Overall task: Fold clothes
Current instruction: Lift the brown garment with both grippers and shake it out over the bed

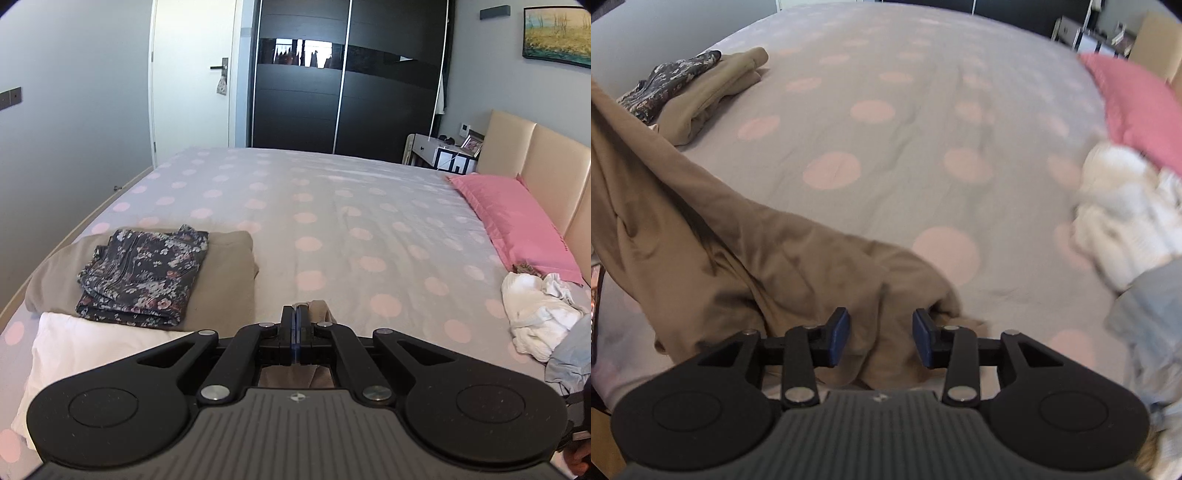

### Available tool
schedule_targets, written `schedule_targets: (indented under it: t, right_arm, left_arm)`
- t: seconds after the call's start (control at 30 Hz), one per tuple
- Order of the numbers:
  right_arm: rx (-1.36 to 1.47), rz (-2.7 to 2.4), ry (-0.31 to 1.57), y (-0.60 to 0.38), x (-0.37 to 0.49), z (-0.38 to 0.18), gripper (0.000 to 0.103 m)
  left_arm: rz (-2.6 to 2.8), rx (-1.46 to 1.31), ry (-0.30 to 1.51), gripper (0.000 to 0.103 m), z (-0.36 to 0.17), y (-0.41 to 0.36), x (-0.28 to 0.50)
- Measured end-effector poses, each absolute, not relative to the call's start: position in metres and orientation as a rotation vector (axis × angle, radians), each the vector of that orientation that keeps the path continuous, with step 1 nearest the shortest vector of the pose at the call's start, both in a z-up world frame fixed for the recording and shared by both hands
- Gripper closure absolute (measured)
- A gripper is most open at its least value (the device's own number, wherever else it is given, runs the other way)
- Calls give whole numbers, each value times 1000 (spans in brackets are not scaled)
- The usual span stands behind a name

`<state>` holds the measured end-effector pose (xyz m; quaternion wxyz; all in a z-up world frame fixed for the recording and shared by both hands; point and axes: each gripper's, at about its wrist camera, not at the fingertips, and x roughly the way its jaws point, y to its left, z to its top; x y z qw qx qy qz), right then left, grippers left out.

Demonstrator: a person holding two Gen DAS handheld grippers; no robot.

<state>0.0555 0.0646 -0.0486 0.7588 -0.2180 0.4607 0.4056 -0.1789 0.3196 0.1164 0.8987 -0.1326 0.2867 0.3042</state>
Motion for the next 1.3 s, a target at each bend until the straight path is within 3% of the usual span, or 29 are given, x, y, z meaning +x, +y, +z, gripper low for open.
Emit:
schedule_targets:
  t: [0.03, 0.07, 0.1, 0.23, 0.4, 0.57, 0.77, 0.93, 1.3]
  right_arm:
    - [-453, 890, 1019, 68, 56, -55, 62]
    - [-441, 888, 1017, 71, 57, -59, 75]
    - [-444, 874, 1010, 72, 55, -60, 99]
    - [-413, 850, 918, 65, 57, -29, 99]
    - [-336, 813, 714, 45, 59, 52, 100]
    - [-295, 797, 477, 28, 53, 135, 100]
    - [-288, 795, 301, 21, 39, 191, 100]
    - [-339, 798, 309, 21, 36, 181, 100]
    - [-679, 853, 786, 21, 44, 18, 100]
  left_arm:
    - [633, -275, 598, 103, 115, 321, -180]
    - [636, -272, 601, 103, 114, 322, -180]
    - [641, -269, 603, 103, 114, 323, -181]
    - [676, -262, 596, 103, 116, 329, -188]
    - [699, -260, 553, 103, 129, 330, -197]
    - [744, -222, 466, 103, 155, 329, -203]
    - [759, -188, 361, 103, 191, 324, -214]
    - [704, -150, 417, 103, 185, 314, -218]
    - [413, -31, 964, 103, 48, 272, -188]
